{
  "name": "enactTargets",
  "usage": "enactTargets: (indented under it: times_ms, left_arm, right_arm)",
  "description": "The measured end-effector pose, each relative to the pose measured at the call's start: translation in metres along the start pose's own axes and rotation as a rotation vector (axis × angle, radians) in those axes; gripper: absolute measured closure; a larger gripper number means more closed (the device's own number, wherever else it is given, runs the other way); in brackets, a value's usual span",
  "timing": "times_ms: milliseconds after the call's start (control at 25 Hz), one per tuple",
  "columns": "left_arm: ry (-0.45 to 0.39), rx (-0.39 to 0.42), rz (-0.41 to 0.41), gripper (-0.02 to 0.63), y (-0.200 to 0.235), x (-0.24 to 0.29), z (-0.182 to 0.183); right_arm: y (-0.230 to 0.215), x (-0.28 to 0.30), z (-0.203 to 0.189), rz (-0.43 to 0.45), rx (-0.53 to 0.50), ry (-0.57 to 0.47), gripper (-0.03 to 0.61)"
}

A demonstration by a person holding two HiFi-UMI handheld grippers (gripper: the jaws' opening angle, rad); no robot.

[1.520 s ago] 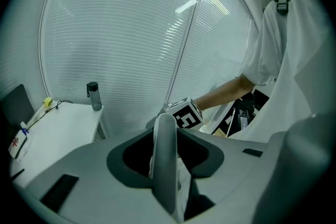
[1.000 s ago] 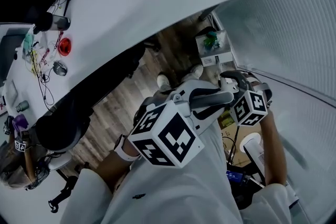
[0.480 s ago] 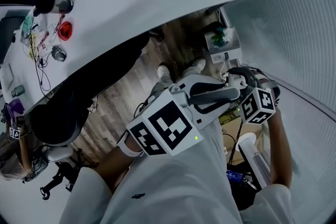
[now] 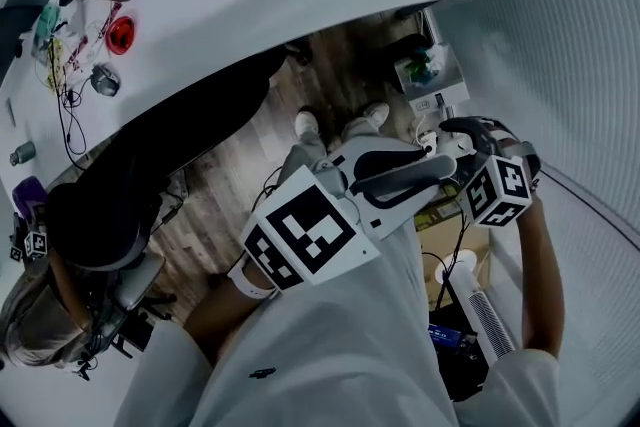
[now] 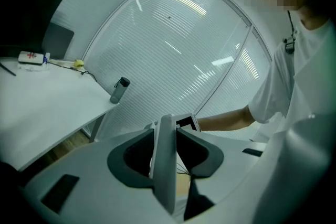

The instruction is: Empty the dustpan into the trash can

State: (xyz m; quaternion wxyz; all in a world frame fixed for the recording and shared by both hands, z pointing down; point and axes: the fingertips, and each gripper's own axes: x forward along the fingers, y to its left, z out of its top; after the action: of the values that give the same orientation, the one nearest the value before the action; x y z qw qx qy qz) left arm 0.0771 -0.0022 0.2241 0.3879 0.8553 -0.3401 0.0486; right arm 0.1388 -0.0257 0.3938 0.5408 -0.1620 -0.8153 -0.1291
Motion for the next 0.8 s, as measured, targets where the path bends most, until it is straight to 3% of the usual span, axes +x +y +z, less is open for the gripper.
enactTargets:
  times_ms: [280, 800]
  left_arm:
    - [-0.064, -0.140, -0.036, 0.492, -0.002, -0.007, -0.020]
    - [-0.166, -0.248, -0.024, 0.491, 0.005, -0.022, -0.028]
  right_arm:
    - [0.011, 0.010, 0.001, 0.065, -0.064, 0.023, 0.488]
    - [0.015, 0.011, 0.008, 0.079, -0.088, 0.038, 0.488]
